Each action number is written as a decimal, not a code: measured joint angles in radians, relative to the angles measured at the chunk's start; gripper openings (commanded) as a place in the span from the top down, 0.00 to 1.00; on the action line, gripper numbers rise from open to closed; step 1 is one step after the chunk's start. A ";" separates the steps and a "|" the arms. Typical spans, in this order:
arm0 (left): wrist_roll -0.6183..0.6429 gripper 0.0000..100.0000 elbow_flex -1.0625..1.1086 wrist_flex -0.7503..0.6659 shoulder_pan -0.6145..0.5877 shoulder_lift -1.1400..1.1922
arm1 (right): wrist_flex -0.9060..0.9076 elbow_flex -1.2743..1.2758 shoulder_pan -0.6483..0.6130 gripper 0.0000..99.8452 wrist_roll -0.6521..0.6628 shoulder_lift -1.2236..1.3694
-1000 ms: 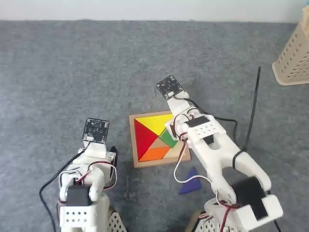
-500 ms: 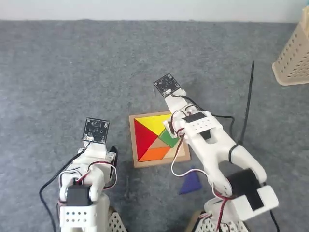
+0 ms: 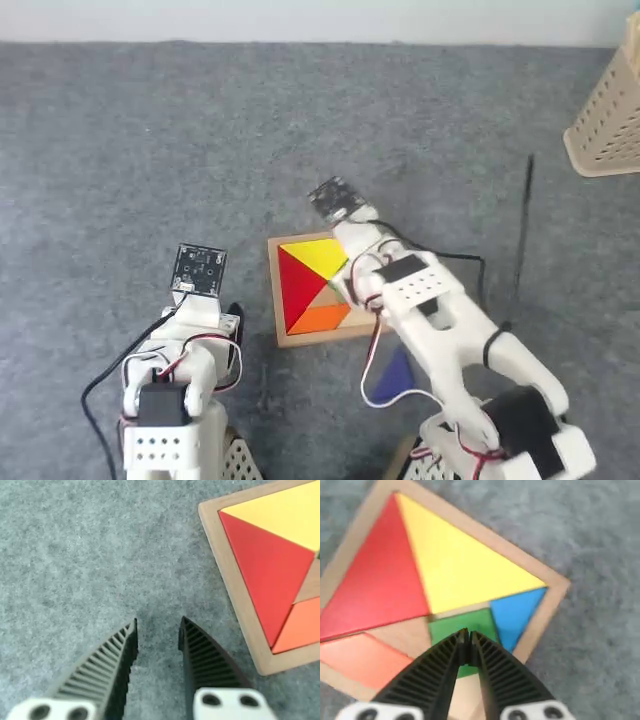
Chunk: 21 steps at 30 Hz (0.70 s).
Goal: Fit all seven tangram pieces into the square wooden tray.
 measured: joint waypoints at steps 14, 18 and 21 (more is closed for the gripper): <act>0.000 0.87 0.000 0.000 0.000 0.000 | -0.005 -0.048 -0.017 0.99 0.077 0.094; 0.000 0.87 0.000 0.000 0.000 0.000 | -0.005 -0.124 -0.020 0.99 0.089 0.170; 0.000 0.87 0.000 0.000 0.000 0.000 | -0.005 -0.153 -0.020 0.99 0.089 0.196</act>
